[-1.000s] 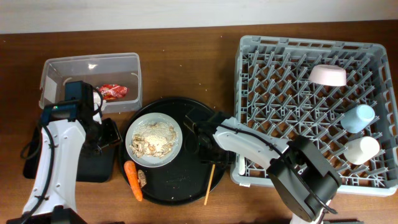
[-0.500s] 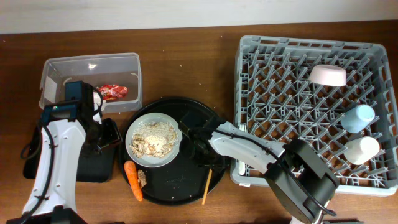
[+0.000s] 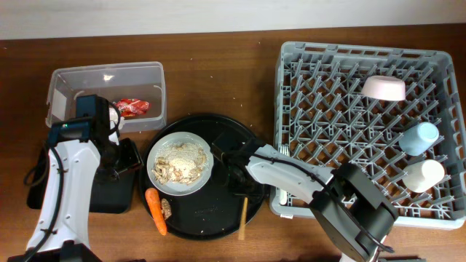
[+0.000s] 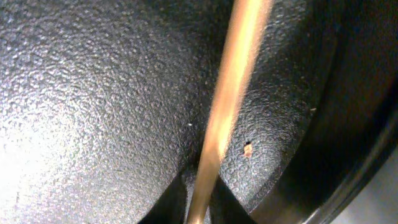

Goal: Sort waste into correct bins and load items into the dishwasher rack
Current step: 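Insert the fork and chopstick upright into the rack's left side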

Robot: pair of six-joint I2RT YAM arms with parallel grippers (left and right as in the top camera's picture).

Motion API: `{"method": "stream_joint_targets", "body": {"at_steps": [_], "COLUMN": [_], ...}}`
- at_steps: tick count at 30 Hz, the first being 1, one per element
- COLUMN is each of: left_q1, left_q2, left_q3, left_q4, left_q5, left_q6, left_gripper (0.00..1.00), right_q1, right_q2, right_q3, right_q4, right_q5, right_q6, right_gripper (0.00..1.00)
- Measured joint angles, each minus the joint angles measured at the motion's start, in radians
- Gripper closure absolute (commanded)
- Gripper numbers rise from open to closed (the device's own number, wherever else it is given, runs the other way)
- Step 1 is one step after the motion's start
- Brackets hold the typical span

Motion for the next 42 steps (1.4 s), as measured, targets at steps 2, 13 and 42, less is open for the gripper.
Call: {"method": "stream_joint_targets", "body": {"at_steps": [2,13,42], "left_q1": [0.000,0.000,0.000], "left_q2": [0.000,0.000,0.000], "left_q3": [0.000,0.000,0.000], "left_q4": [0.000,-0.003,-0.003], "left_q5": [0.000,0.000,0.000], "left_q6": [0.000,0.000,0.000], "left_gripper": [0.37,0.37,0.37], "right_q1": [0.000,-0.028,-0.402], "right_q2": [0.000,-0.041,-0.203], "right_q3": [0.000,0.128,0.112], "right_q4": [-0.001,-0.140,-0.116], "right_q5": [0.000,0.018,0.175], "right_q6": [0.003,-0.052,-0.375], "right_gripper": [0.96,0.96,0.58]}}
